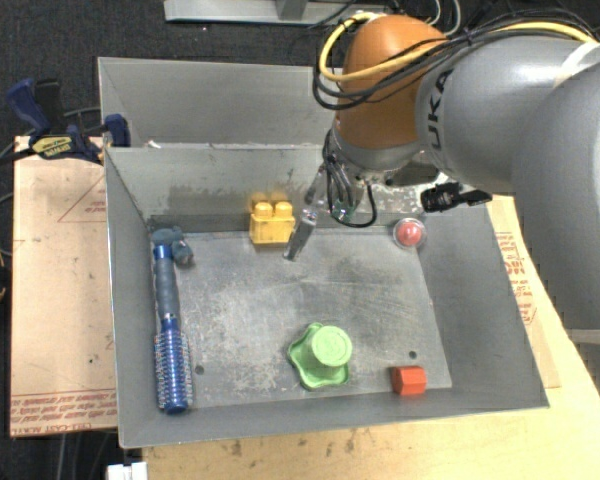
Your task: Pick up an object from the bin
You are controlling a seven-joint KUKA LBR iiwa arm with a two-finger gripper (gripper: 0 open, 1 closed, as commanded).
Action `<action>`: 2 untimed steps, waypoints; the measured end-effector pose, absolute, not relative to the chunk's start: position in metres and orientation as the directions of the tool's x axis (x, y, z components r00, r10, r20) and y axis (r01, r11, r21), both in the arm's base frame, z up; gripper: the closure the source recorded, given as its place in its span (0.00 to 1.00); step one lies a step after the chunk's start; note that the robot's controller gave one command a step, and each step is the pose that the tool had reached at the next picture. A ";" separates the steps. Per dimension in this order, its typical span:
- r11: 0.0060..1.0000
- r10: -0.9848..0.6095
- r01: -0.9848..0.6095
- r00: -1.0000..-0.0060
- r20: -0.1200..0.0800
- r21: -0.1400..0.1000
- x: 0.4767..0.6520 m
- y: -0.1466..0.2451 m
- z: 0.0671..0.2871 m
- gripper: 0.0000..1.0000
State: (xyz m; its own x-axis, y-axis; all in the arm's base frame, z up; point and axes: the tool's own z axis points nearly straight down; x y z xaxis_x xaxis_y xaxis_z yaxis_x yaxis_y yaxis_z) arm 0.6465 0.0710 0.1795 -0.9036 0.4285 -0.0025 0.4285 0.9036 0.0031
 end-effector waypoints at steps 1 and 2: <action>0.883 0.470 0.470 -0.883 -0.004 0.003 0.656 0.099 0.086 0.00; 0.814 0.581 0.581 -0.814 -0.005 0.000 0.651 0.168 0.079 0.00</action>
Offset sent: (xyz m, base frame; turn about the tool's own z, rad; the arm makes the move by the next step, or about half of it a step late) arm 0.0087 0.0314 -0.1085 0.0481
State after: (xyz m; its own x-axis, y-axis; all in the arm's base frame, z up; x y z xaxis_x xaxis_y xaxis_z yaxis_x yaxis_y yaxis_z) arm 0.6508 0.1682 0.0787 -0.8138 0.5812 -0.0048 0.5812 0.8138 0.0004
